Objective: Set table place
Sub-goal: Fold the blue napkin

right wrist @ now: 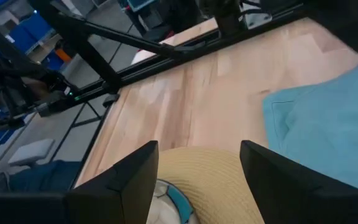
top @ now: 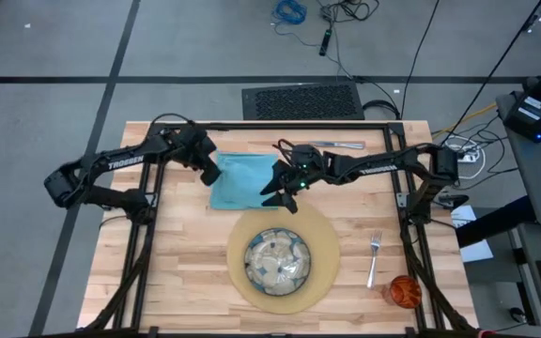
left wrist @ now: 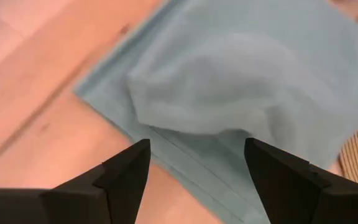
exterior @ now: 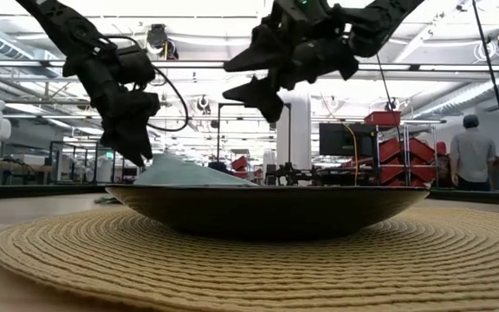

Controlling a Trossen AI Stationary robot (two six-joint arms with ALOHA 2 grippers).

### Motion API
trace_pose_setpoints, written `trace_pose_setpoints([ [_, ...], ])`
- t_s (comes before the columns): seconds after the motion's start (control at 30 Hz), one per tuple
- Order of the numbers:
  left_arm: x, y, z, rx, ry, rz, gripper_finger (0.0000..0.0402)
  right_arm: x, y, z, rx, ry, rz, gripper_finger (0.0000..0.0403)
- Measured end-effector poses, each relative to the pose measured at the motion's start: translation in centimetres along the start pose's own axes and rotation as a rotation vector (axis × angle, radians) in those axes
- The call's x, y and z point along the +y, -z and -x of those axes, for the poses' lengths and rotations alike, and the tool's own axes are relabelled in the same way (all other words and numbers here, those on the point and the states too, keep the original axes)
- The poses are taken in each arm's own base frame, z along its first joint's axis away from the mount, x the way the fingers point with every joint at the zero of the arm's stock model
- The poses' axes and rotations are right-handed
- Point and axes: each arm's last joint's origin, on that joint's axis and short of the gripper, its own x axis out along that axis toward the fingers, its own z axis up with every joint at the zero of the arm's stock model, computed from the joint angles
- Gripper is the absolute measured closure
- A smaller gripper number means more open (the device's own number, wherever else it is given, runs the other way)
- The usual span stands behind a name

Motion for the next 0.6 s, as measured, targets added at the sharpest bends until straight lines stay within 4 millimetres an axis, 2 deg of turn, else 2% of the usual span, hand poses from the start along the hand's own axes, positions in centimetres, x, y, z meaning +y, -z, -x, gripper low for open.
trace_pose_setpoints([
  [0.2, 1.0, -0.7, -0.2, -0.061, -0.014, -0.004, 0.0154, -0.8, 0.0, -1.7, 0.04, -0.02, -0.011, 0.0183],
  [0.33, 1.6, -0.4, -1.4, -0.003, -0.003, 0.0, 0.0155, -1.3, -0.3, -2.6, 0.046, -0.033, -0.016, 0.0183],
  [0.43, 1.8, 0.0, -2.3, 0.049, 0.0, -0.007, 0.0155, -0.9, -0.8, -2.9, 0.039, -0.053, -0.004, 0.0183],
  [0.6, 1.9, 0.5, -2.3, 0.106, -0.021, -0.046, 0.0155, -0.2, -0.9, -3.1, 0.067, -0.094, 0.001, 0.0183],
])
